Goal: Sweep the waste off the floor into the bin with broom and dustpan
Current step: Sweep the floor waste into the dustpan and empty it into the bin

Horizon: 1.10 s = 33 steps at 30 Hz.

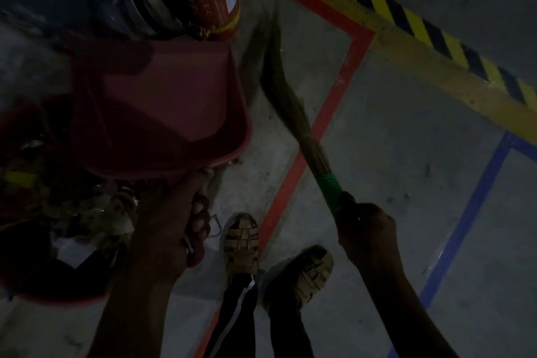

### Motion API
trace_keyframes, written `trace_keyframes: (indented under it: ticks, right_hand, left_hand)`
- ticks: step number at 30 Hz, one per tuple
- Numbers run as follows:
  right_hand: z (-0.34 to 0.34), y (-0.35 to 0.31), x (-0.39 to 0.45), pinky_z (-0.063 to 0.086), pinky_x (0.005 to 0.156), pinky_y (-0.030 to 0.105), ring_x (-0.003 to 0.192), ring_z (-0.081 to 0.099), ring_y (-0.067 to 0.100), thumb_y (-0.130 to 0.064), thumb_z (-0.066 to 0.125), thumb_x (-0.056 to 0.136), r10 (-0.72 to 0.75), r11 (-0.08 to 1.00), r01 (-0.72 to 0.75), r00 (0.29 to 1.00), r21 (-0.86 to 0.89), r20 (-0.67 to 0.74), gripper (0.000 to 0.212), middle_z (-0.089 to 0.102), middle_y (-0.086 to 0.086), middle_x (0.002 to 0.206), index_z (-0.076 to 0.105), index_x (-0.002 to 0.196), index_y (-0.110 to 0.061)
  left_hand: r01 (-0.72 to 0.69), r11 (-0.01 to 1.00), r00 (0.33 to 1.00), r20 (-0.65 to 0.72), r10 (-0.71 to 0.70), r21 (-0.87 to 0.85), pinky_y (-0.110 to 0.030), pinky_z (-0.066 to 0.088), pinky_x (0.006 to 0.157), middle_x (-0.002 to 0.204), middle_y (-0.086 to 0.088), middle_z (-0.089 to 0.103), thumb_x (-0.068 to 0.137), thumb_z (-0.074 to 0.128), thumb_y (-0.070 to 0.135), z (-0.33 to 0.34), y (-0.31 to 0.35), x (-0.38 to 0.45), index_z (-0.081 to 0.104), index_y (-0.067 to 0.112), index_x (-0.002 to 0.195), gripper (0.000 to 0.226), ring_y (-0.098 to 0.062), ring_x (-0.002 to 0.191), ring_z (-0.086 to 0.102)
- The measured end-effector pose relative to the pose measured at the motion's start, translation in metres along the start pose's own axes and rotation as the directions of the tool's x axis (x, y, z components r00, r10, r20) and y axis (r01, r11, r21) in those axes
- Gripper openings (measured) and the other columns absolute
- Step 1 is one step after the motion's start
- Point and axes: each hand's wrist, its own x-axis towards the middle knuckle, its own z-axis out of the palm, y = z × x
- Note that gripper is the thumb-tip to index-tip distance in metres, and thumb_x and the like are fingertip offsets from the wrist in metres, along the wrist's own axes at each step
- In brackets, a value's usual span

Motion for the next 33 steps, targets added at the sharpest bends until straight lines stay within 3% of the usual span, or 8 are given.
trace_keyframes:
  ticks: [6,9,17,19,23,26,30,33]
  right_hand:
    - [0.009,-0.033,0.048,0.059,0.06,0.052,0.061,0.067,0.038,-0.03,0.052,0.101,-0.078,0.992,0.065,0.989,0.106,0.127,0.033,0.069,0.021,0.073,0.067,0.099,-0.001]
    - [0.023,-0.042,0.085,0.059,0.051,0.038,0.056,0.069,0.027,-0.033,0.054,0.1,0.153,0.968,-0.19,0.965,0.162,0.213,0.033,0.069,0.016,0.073,0.062,0.087,-0.004]
    - [0.006,0.025,0.072,0.058,0.049,0.039,0.059,0.07,0.032,-0.035,0.052,0.098,0.242,0.969,-0.248,0.959,0.022,0.144,0.039,0.069,0.015,0.067,0.059,0.072,-0.007]
    - [-0.002,0.045,0.057,0.061,0.052,0.045,0.06,0.07,0.033,-0.036,0.051,0.099,0.205,0.979,-0.206,0.971,-0.011,0.121,0.04,0.069,0.016,0.068,0.062,0.075,-0.006]
    - [-0.021,0.079,0.024,0.06,0.055,0.047,0.06,0.068,0.036,-0.031,0.049,0.103,0.043,0.999,-0.047,0.988,0.023,0.148,0.031,0.068,0.019,0.072,0.065,0.085,-0.012]
    - [-0.024,0.095,0.005,0.052,0.039,0.03,0.045,0.06,0.022,-0.026,0.052,0.102,-0.046,0.994,0.031,0.988,0.104,0.148,0.026,0.066,0.016,0.065,0.068,0.099,-0.006]
    - [-0.012,0.109,-0.001,0.05,0.038,0.028,0.038,0.057,0.017,-0.024,0.053,0.101,-0.168,0.985,0.16,0.967,0.057,0.193,0.034,0.068,0.017,0.066,0.061,0.131,-0.009]
    - [0.007,0.113,-0.011,0.051,0.039,0.028,0.04,0.06,0.02,-0.03,0.055,0.1,-0.182,0.983,0.167,0.952,0.083,0.244,0.029,0.069,0.018,0.065,0.069,0.117,-0.01]
  left_hand:
    - [0.116,0.986,0.993,-0.002,-0.117,0.119,-0.012,0.026,0.033,0.043,0.003,0.037,0.096,0.065,0.034,0.009,-0.006,-0.002,0.04,0.017,0.061,0.045,-0.008,0.028,0.031]
    - [0.147,0.981,0.988,0.035,-0.152,0.13,-0.012,0.025,0.037,0.047,-0.001,0.036,0.098,0.06,0.035,0.018,-0.015,-0.013,0.04,0.018,0.065,0.042,-0.009,0.029,0.031]
    - [0.07,0.998,0.997,-0.018,-0.069,0.009,-0.012,0.025,0.037,0.04,-0.001,0.034,0.093,0.068,0.011,0.03,-0.072,-0.041,0.043,0.013,0.049,0.05,-0.011,0.025,0.026]
    - [0.046,0.999,0.998,-0.03,-0.046,-0.015,-0.013,0.023,0.037,0.039,-0.002,0.035,0.093,0.067,0.009,0.026,-0.09,-0.054,0.051,0.01,0.045,0.051,-0.01,0.026,0.027]
    - [0.007,0.997,0.998,-0.064,-0.012,-0.083,-0.02,0.025,0.045,0.048,-0.007,0.036,0.09,0.071,0.011,0.018,-0.144,-0.079,0.057,0.0,0.078,0.022,-0.014,0.032,0.027]
    - [0.069,0.992,0.994,-0.074,-0.077,-0.104,-0.025,0.025,0.051,0.049,-0.007,0.035,0.088,0.073,0.014,0.01,-0.183,-0.098,0.05,0.004,0.067,0.033,-0.014,0.035,0.027]
    - [0.124,0.988,0.989,-0.073,-0.131,-0.086,-0.018,0.024,0.042,0.046,-0.002,0.036,0.091,0.07,0.01,0.002,-0.22,-0.116,0.041,0.01,0.063,0.04,-0.013,0.032,0.026]
    - [0.138,0.987,0.987,-0.07,-0.144,-0.086,-0.018,0.022,0.042,0.045,-0.001,0.036,0.091,0.07,0.013,-0.01,-0.245,-0.125,0.041,0.012,0.064,0.04,-0.013,0.032,0.026]
